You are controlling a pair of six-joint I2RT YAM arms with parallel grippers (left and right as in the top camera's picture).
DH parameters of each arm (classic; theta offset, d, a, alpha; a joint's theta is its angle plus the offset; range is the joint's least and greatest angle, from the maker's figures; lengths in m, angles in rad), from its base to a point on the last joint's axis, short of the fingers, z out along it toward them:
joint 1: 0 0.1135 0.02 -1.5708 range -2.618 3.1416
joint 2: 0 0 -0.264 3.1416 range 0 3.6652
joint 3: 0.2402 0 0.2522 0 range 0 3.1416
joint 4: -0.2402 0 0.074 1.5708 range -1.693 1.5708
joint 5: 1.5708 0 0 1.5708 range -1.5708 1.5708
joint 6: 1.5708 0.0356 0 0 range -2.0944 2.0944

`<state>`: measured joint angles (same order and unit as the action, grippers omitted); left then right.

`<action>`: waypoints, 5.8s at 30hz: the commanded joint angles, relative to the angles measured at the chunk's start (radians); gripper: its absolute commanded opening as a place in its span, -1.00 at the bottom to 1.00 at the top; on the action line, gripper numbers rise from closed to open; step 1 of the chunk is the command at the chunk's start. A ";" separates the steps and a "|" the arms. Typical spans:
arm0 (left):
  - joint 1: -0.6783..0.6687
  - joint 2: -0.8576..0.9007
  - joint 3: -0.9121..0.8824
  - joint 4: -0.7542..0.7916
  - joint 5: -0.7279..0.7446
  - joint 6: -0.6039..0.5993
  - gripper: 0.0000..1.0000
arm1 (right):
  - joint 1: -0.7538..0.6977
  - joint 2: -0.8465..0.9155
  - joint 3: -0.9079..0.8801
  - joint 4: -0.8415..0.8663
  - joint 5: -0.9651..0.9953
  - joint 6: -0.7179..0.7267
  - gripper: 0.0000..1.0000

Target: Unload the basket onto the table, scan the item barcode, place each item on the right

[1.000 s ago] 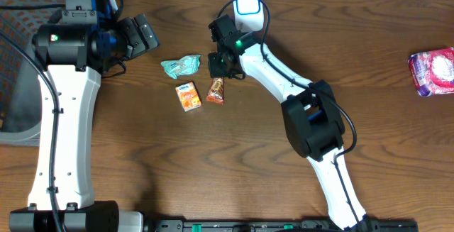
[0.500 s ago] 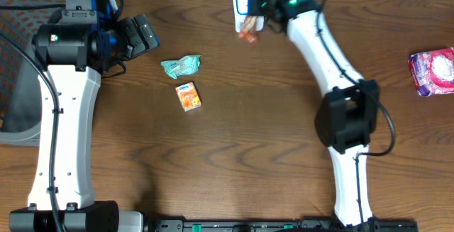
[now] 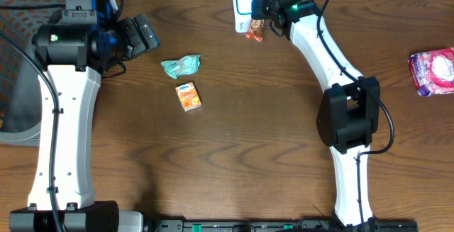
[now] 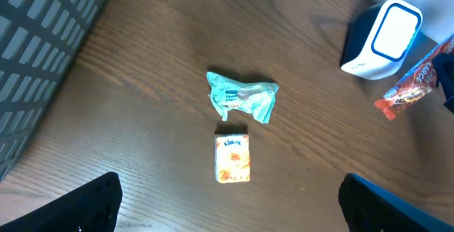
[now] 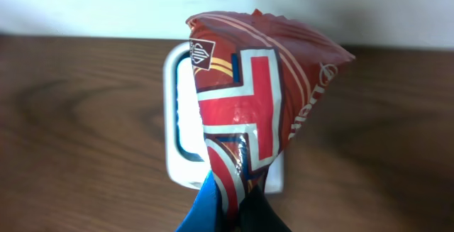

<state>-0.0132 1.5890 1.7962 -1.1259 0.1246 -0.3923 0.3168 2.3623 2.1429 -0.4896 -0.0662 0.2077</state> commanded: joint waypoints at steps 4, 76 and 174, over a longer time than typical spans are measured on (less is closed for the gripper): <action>0.005 0.005 0.000 -0.003 -0.006 0.006 0.95 | 0.025 -0.011 -0.004 0.008 -0.006 -0.087 -0.98; 0.005 0.005 0.000 -0.003 -0.006 0.006 0.96 | 0.265 0.123 -0.010 -0.427 -0.622 0.089 0.41; 0.005 0.005 0.000 -0.003 -0.006 0.006 0.95 | -0.224 -0.008 -0.413 -0.618 -0.975 -0.306 -0.67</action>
<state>-0.0132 1.5890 1.7966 -1.1259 0.1246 -0.3923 0.1440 2.3486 1.7702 -1.1233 -1.0718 -0.1566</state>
